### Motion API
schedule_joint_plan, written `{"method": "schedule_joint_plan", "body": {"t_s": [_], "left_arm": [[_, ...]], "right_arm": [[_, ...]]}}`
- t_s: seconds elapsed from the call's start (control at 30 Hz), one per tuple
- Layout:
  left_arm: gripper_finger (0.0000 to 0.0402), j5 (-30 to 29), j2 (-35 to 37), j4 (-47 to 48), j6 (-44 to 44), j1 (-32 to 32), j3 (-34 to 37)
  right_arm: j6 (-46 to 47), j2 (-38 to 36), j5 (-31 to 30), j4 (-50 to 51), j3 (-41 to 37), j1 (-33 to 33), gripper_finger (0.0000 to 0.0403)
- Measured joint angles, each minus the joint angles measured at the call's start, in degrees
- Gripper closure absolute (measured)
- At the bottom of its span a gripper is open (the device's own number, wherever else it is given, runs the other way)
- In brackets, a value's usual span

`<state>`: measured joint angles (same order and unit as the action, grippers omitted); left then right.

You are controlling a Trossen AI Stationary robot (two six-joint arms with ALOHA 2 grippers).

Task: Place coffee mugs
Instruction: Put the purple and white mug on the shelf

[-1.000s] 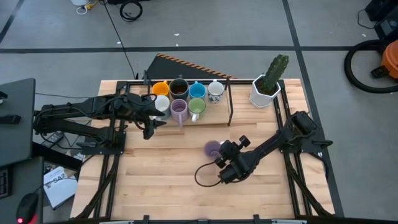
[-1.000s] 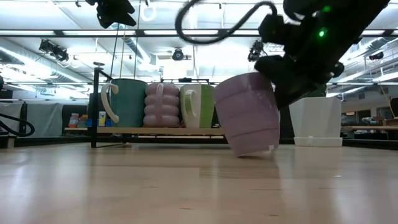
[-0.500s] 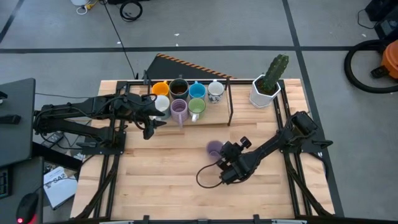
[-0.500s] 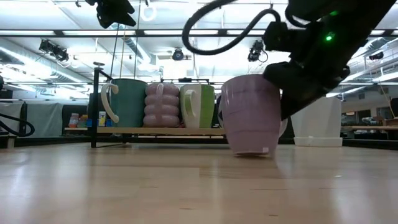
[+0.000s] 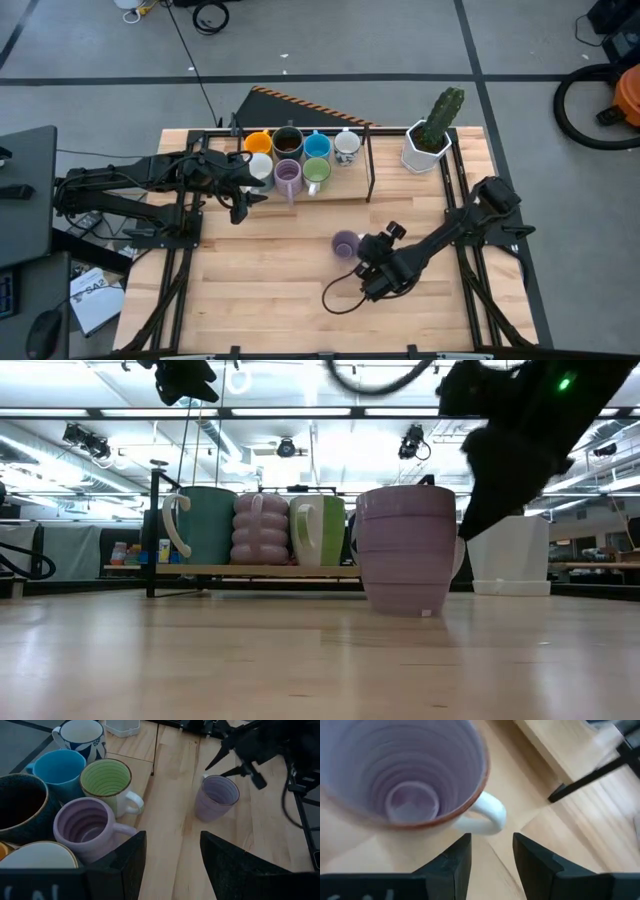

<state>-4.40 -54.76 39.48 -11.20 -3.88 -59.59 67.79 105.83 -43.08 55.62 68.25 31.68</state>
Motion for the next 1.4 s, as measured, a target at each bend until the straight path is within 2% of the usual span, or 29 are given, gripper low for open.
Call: {"method": "schedule_joint_plan", "body": {"t_s": [0.23,0.43,0.67,0.77,1.1,1.17,1.3,1.4], "left_arm": [[0.021,0.0,0.02,-0.02,0.0,0.0,0.0],[0.021,0.0,0.0,-0.02,0.03,0.0,0.0],[0.021,0.0,0.01,0.07,0.47,0.0,0.0],[0.021,0.0,0.01,0.58,0.48,0.0,0.0],[0.021,0.0,0.02,1.15,0.46,0.0,0.0],[0.021,0.0,0.0,1.14,0.33,0.0,0.0],[0.021,0.0,0.0,1.23,-0.17,0.0,0.0],[0.021,0.0,0.0,1.23,-0.15,0.0,0.0]], "right_arm": [[-17.7,-7.46,6.26,0.39,0.0,-0.41,0.0254],[-34.23,-11.34,14.17,-1.04,-0.04,-4.57,0.0256],[-47.81,-13.16,26.69,-12.13,-6.98,-12.8,0.0256],[-53.69,-13.28,30.16,-17.61,-9.18,-14.61,0.0257],[-62.72,-13.97,28.91,-17.07,-9.53,-16.08,0.0257],[-65.68,-14.06,29.57,-16.59,-9.06,-16.47,0.0257],[-70.86,-14.26,35.41,-14.2,-5.55,-18.29,0.0257],[-72.33,-14.35,34.96,-11.44,-2.94,-19.1,0.0257]]}}
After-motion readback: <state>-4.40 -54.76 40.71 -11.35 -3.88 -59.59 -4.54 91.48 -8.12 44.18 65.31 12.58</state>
